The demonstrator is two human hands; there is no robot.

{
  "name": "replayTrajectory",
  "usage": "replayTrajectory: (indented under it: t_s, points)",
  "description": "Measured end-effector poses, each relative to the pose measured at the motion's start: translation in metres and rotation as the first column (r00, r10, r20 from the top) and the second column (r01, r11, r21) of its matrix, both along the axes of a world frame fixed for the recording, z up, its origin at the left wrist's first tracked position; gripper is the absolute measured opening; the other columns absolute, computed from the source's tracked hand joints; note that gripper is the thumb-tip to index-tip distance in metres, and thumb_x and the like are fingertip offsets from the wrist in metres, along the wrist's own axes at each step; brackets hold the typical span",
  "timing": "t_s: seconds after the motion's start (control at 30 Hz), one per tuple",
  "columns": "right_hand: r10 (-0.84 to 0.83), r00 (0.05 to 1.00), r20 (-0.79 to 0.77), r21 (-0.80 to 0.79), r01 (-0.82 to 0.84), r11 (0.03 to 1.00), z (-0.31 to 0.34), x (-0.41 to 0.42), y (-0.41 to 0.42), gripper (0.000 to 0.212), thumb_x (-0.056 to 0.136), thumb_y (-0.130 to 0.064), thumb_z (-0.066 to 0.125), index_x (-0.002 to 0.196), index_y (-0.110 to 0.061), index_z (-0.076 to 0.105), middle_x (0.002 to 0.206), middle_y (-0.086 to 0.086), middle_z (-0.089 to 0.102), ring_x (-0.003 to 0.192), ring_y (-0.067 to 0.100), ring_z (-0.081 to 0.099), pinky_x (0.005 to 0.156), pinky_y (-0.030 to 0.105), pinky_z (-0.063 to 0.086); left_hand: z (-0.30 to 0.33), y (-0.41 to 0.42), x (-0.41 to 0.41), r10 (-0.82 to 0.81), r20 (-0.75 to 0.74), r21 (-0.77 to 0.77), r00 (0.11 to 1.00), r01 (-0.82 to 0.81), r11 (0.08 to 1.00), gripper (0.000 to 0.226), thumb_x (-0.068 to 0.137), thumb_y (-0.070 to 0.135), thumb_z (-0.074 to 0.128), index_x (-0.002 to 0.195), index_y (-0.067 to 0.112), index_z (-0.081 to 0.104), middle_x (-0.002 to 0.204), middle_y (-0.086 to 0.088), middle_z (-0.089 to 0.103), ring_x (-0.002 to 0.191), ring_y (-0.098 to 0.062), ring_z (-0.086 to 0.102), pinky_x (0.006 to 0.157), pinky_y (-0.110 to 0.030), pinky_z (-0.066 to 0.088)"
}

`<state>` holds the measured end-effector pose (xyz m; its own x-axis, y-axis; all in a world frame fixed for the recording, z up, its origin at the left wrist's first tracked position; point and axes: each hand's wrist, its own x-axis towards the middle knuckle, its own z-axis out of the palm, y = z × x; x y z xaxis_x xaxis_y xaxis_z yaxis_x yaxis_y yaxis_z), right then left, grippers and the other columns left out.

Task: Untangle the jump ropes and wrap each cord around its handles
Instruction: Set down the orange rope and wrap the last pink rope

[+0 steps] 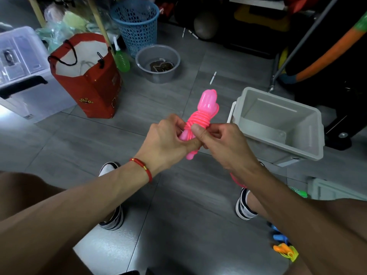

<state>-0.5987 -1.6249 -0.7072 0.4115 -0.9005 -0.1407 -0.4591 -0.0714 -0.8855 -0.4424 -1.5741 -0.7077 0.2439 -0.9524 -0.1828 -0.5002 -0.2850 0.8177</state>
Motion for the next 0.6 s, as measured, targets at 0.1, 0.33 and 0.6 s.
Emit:
replayTrajectory:
  t_s: [0.1,0.33,0.6]
  points:
    - [0.114,0.982,0.148,-0.027,-0.112,0.993,0.000,-0.002,-0.005,0.027,0.095,-0.042,0.064,0.090,-0.018,0.076,0.076,-0.006,0.073,0.071,0.006,0.065,0.072,0.028,0.053,0.005,0.001,0.008,-0.103,-0.335,0.045,0.937,0.125,0.991,0.049,0.077,0.032,0.083,0.104,0.012,0.048,0.076,-0.006,0.074,0.056,-0.015,0.057,0.052,-0.032,0.042]
    - [0.283,0.838,0.468,0.130,-0.382,0.915,0.009,-0.016,-0.016,0.021,0.093,-0.031,0.061,0.091,-0.012,0.070,0.071,0.000,0.053,0.053,0.004,0.037,0.053,0.021,0.026,0.006,0.005,0.037,-0.135,-0.844,0.096,0.519,0.394,0.914,0.058,0.096,0.046,0.048,0.125,-0.002,0.059,0.124,-0.024,0.063,0.112,-0.033,0.059,0.093,-0.044,0.048]
    - [0.293,0.835,0.466,0.098,-0.378,0.921,0.005,-0.016,-0.009,0.017,0.096,-0.024,0.058,0.093,-0.015,0.072,0.069,0.023,0.049,0.051,0.002,0.035,0.052,0.014,0.032,0.007,0.000,0.050,-0.221,-0.909,0.031,0.353,0.587,0.809,0.053,0.079,0.043,0.079,0.111,0.002,0.069,0.097,-0.014,0.061,0.075,-0.022,0.058,0.076,-0.034,0.052]
